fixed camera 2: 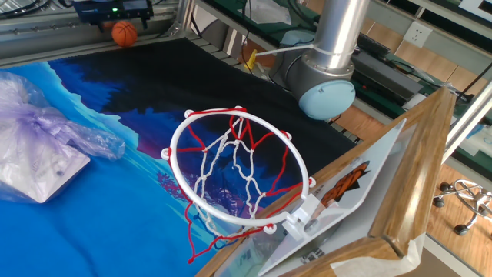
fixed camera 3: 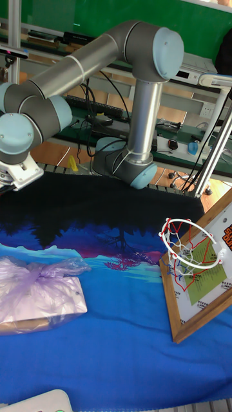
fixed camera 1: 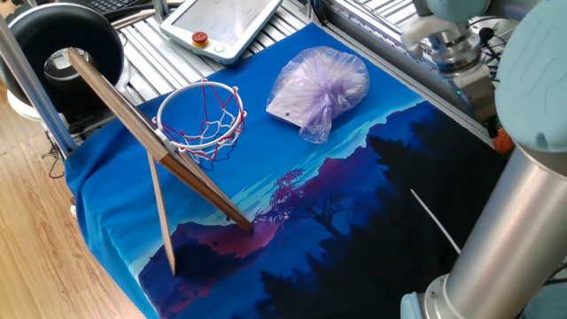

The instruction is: Grab a basketball, release it and shoot it into the basket

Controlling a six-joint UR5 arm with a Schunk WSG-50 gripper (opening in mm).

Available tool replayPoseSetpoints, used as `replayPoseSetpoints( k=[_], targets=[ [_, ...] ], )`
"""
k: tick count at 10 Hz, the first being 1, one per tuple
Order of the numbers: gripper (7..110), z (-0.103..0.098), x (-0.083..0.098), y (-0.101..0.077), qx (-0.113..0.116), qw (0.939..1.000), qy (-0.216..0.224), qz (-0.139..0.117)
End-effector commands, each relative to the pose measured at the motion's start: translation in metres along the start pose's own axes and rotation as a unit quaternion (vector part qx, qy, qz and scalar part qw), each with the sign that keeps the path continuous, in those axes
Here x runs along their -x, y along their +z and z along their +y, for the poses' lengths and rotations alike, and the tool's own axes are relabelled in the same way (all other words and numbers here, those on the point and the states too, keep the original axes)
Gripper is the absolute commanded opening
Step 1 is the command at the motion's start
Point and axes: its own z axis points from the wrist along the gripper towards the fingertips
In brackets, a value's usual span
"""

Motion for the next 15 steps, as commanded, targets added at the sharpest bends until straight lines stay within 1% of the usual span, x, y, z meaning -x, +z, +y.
replayPoseSetpoints(
  k=[1,2,3,4,5,6,7,8,9,10,12,15],
  targets=[
    [88,-0.011,0.011,0.016,-0.028,0.9992,-0.026,-0.009],
    [88,-0.003,0.02,0.024,-0.02,0.999,-0.034,-0.018],
    [88,-0.004,0.021,0.028,-0.023,0.9986,-0.044,-0.017],
    [88,-0.006,0.016,0.028,-0.028,0.9984,-0.048,-0.007],
    [88,-0.005,0.01,0.028,-0.023,0.9988,-0.042,0.008],
    [88,0.002,0.006,0.03,-0.006,0.9991,-0.036,0.021],
    [88,0.005,0.001,0.031,0.001,0.9991,-0.026,0.034],
    [88,0.012,-0.007,0.032,0.014,0.9984,-0.008,0.055],
    [88,0.009,-0.008,0.034,0.015,0.998,-0.004,0.062],
    [66,0.003,-0.007,0.038,0.012,0.9978,-0.002,0.066],
    [66,-0.01,-0.008,0.043,-0.005,0.9971,0.0,0.075],
    [66,-0.009,-0.01,0.046,-0.003,0.997,-0.006,0.077]
  ],
)
